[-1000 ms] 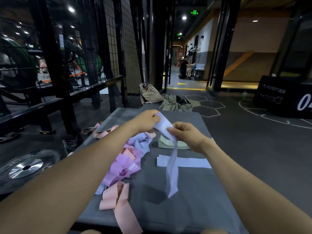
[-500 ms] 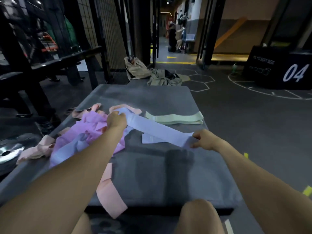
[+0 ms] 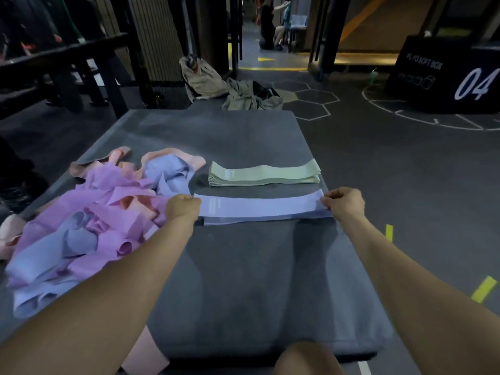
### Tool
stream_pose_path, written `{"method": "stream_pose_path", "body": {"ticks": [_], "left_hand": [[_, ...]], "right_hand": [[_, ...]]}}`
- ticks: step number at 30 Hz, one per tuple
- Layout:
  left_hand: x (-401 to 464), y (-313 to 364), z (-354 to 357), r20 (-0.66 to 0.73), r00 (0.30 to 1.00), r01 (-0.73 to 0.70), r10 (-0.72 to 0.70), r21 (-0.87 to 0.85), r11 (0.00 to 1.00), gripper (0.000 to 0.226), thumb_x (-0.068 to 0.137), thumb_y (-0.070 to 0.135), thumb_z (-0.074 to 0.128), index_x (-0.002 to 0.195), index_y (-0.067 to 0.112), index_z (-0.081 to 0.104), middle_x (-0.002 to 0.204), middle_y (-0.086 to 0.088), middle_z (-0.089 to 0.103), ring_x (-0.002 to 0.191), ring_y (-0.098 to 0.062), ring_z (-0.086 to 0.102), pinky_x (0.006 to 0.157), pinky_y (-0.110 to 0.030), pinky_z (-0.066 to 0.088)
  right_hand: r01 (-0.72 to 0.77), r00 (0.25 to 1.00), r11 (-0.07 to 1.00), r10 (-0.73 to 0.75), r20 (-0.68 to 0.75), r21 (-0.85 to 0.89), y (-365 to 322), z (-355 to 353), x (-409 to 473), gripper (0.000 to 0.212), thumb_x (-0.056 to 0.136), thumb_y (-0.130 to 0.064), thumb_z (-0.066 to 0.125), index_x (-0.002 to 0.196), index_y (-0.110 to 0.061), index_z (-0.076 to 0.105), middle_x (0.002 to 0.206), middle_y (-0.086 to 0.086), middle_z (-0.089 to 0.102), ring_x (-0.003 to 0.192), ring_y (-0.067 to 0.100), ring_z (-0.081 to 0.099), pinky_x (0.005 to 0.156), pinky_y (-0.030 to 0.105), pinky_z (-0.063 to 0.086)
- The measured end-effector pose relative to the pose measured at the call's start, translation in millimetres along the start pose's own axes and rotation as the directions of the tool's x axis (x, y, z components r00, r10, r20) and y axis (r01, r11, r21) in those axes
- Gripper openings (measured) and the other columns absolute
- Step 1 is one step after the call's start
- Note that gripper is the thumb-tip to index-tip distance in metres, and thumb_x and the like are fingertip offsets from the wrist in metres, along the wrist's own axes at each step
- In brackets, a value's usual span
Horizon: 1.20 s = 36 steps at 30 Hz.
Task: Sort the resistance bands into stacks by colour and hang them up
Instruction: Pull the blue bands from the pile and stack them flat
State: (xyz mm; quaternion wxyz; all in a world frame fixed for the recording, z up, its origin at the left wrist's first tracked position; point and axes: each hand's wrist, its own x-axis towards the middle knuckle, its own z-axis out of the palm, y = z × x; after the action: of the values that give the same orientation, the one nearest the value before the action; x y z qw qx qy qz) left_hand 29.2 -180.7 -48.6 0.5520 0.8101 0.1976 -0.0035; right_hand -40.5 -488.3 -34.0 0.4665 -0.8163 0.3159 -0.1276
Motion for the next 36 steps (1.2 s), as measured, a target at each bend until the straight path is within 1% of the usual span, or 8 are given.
{"method": "stream_pose_path", "body": {"ticks": [2, 11, 16, 21, 24, 27, 30, 36], "left_hand": [[8, -9, 6, -0.018, 1.0, 0.005, -0.004, 0.06, 0.998, 0.026, 0.072, 0.019, 0.063, 0.09, 0.001, 0.07, 0.106, -0.027, 0.064, 0.099, -0.04, 0.063, 0.087, -0.048, 0.053], [-7, -6, 7, -0.059, 0.995, -0.071, 0.087, 0.23, 0.971, 0.026, 0.079, 0.012, 0.063, 0.103, 0.004, 0.068, 0.11, -0.019, 0.067, 0.102, -0.035, 0.062, 0.089, -0.04, 0.051], [-8, -10, 8, -0.034, 0.998, -0.051, 0.057, 0.156, 0.986, 0.02, 0.077, 0.01, 0.068, 0.096, 0.003, 0.069, 0.094, -0.017, 0.068, 0.095, -0.034, 0.066, 0.085, -0.041, 0.054], [-10, -16, 7, -0.027, 0.997, -0.064, 0.072, 0.212, 0.975, 0.022, 0.08, 0.012, 0.069, 0.1, 0.002, 0.068, 0.104, -0.015, 0.069, 0.094, -0.031, 0.066, 0.081, -0.029, 0.048], [-12, -16, 7, -0.031, 0.995, -0.085, 0.095, 0.229, 0.97, 0.022, 0.079, 0.013, 0.07, 0.099, 0.002, 0.066, 0.102, -0.015, 0.069, 0.095, -0.029, 0.065, 0.075, -0.025, 0.042], [-12, -18, 9, -0.022, 0.99, -0.131, 0.141, 0.256, 0.958, 0.023, 0.078, 0.012, 0.072, 0.097, 0.002, 0.064, 0.103, -0.016, 0.068, 0.096, -0.03, 0.063, 0.076, -0.027, 0.043], [-12, -18, 9, -0.006, 0.987, -0.151, 0.16, 0.283, 0.947, 0.026, 0.077, 0.013, 0.073, 0.098, 0.002, 0.061, 0.104, -0.017, 0.067, 0.097, -0.031, 0.063, 0.081, -0.032, 0.047], [-14, -13, 8, 0.054, 0.983, -0.185, 0.178, 0.352, 0.917, 0.019, 0.083, 0.015, 0.067, 0.099, 0.007, 0.063, 0.105, -0.014, 0.067, 0.098, -0.031, 0.062, 0.083, -0.032, 0.046]], "right_hand": [[0.011, 1.0, 0.999, -0.012, -0.026, -0.03, 2, 3, 4, 0.01, 0.082, -0.01, 0.068, 0.092, -0.006, 0.069, 0.088, 0.011, 0.063, 0.081, 0.02, 0.054, 0.07, 0.025, 0.04], [0.08, 0.988, 0.988, -0.096, -0.121, -0.134, 9, 17, 0, 0.018, 0.088, -0.009, 0.054, 0.101, -0.005, 0.066, 0.105, 0.017, 0.066, 0.095, 0.032, 0.06, 0.071, 0.026, 0.039], [0.1, 0.981, 0.986, -0.121, -0.152, -0.135, 11, 15, 1, 0.017, 0.088, -0.006, 0.053, 0.099, -0.004, 0.067, 0.103, 0.017, 0.067, 0.096, 0.032, 0.061, 0.074, 0.027, 0.042], [0.123, 0.981, 0.98, -0.144, -0.127, -0.156, 15, 15, -1, 0.02, 0.09, -0.018, 0.06, 0.092, 0.001, 0.066, 0.097, 0.021, 0.066, 0.091, 0.034, 0.059, 0.071, 0.027, 0.038], [0.131, 0.978, 0.975, -0.157, -0.14, -0.181, 19, 18, 0, 0.02, 0.09, -0.016, 0.061, 0.09, 0.003, 0.065, 0.1, 0.023, 0.064, 0.09, 0.035, 0.059, 0.07, 0.028, 0.038], [0.113, 0.98, 0.971, -0.143, -0.136, -0.212, 20, 17, 1, 0.014, 0.089, -0.009, 0.06, 0.094, 0.002, 0.066, 0.101, 0.022, 0.065, 0.094, 0.036, 0.059, 0.072, 0.029, 0.041], [0.102, 0.984, 0.974, -0.129, -0.125, -0.202, 17, 17, 0, 0.017, 0.09, -0.012, 0.059, 0.096, 0.002, 0.065, 0.102, 0.023, 0.065, 0.095, 0.036, 0.059, 0.076, 0.033, 0.043], [0.025, 0.992, 0.964, -0.056, -0.111, -0.266, 16, 18, 4, 0.02, 0.089, -0.011, 0.055, 0.103, 0.001, 0.063, 0.108, 0.023, 0.062, 0.099, 0.038, 0.057, 0.071, 0.031, 0.039]]}}
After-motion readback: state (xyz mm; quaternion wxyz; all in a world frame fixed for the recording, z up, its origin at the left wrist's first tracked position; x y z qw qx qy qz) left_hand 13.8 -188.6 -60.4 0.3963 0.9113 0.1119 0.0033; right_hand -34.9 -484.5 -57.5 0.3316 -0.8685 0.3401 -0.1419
